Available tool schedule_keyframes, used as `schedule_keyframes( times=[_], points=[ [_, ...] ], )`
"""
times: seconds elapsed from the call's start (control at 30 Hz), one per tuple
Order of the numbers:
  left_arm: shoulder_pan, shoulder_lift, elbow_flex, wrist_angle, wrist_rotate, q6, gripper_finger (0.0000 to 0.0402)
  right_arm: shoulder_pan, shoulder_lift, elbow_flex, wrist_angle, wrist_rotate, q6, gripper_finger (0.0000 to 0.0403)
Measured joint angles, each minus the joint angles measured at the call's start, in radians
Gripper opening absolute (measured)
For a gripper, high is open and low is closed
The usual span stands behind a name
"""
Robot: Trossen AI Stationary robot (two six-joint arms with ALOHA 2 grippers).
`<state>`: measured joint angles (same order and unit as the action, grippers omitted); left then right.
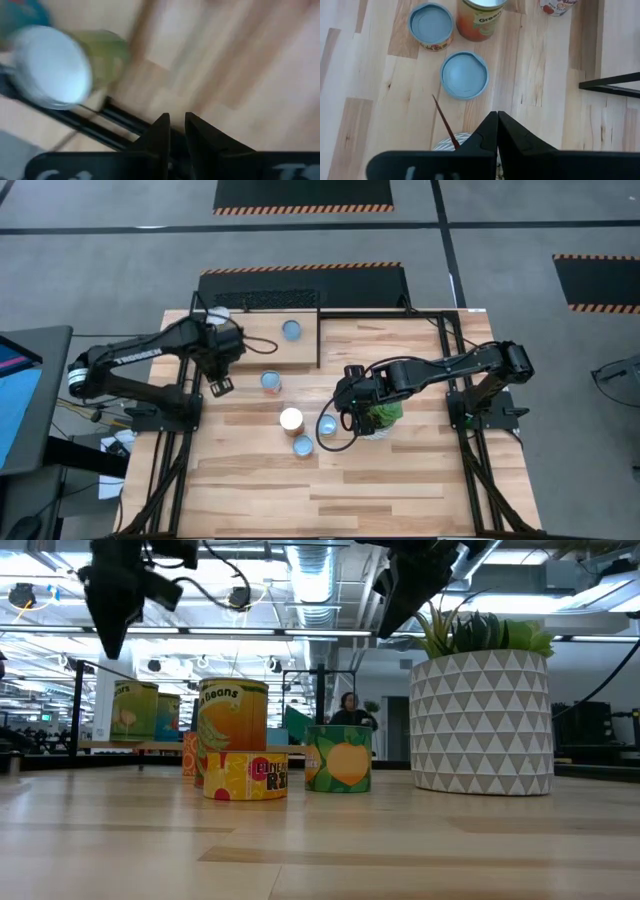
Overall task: Pick and place cans onto a shelf
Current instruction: Put the canned pears on the shelf
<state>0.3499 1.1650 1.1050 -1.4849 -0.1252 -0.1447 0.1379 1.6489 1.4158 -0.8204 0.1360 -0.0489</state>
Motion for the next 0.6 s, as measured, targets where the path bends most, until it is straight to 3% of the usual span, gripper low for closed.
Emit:
schedule_keyframes(
  times=[0.3, 0.6],
  points=[
    [-0.012, -0.021, -0.201, 0.133, -0.183, 0.029, 0.0050, 0.002, 0.000, 0.000, 0.002, 0.000, 0.050, 0.0028],
    [0.036, -0.021, -0.224, 0.307, -0.248, 0.106, 0.0050, 0.002, 0.000, 0.000, 0.014, 0.000, 0.050, 0.0028]
  ],
)
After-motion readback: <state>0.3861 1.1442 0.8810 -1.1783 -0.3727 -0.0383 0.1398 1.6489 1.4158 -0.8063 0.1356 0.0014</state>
